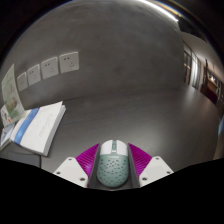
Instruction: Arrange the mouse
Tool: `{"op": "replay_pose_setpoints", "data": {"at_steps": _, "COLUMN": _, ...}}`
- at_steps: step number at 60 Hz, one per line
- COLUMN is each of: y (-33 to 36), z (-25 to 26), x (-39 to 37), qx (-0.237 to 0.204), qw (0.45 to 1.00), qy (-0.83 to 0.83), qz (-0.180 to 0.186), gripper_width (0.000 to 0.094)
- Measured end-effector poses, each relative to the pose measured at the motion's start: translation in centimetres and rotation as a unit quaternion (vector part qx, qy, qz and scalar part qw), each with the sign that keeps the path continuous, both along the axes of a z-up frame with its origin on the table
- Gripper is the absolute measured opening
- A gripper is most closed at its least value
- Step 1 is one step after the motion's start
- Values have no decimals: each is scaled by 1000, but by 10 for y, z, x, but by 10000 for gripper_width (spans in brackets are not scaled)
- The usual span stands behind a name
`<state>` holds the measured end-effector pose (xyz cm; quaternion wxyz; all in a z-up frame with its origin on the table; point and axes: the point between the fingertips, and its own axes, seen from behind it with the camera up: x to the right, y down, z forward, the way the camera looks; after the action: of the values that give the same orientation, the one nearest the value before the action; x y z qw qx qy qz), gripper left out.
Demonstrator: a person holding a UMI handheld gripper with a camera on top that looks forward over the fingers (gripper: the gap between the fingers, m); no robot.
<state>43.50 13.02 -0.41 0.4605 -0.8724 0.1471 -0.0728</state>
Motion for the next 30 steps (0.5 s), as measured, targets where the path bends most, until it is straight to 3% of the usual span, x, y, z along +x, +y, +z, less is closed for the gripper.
{"op": "replay_pose_setpoints", "data": {"at_steps": 17, "y": -35, "z": 15, "x": -1, "qx": -19, "qw": 997, "qy": -43, "qz": 63, "gripper_width": 434}}
{"op": "replay_pose_setpoints", "data": {"at_steps": 30, "y": -102, "z": 174, "x": -98, "qx": 106, "qw": 988, "qy": -16, "qz": 110, "gripper_width": 433}}
